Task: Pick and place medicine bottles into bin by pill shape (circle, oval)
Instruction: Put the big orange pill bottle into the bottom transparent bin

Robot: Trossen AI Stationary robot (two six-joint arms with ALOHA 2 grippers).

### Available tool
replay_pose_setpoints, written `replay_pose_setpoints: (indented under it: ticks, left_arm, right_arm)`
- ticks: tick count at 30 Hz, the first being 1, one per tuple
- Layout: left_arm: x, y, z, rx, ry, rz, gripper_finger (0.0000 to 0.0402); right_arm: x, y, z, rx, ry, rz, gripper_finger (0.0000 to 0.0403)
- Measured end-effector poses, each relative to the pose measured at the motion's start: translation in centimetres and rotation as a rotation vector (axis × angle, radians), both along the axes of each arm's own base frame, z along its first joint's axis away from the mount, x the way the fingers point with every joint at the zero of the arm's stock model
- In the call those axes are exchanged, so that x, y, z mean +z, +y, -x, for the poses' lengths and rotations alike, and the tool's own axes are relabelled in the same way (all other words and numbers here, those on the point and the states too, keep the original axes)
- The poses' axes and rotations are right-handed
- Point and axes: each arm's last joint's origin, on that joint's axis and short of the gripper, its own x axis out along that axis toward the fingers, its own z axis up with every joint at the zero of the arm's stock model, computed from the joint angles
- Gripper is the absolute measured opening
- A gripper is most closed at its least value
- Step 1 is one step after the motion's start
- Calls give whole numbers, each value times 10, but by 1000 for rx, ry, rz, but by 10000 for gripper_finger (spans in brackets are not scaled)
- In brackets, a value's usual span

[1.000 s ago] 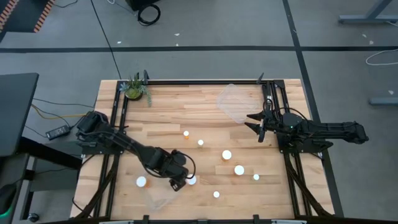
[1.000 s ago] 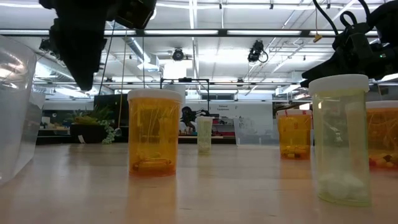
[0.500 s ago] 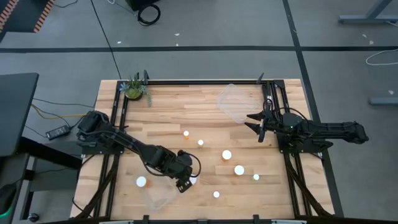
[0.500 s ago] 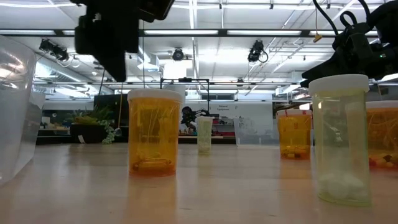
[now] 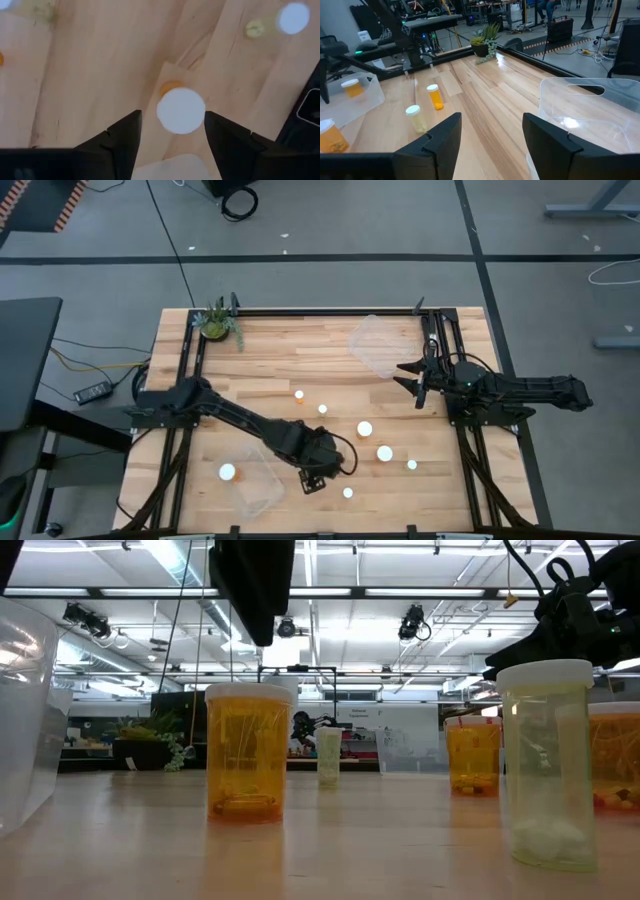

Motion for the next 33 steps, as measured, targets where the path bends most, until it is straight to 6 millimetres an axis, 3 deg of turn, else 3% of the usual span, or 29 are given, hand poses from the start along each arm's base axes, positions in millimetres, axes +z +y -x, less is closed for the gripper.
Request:
replay_pose_setpoints:
  ticks: [13, 19, 33]
  left_arm:
    - [-2, 0, 0, 10, 15, -8, 325]
    - [-16, -3, -5, 13, 39, -14, 370]
    - [-30, -16, -9, -18, 40, -11, 381]
  right_arm:
    - [0, 0, 0, 0, 0, 0, 218]
    - [0, 0, 0, 0, -1, 0, 218]
    - [0, 0, 0, 0, -1, 0, 218]
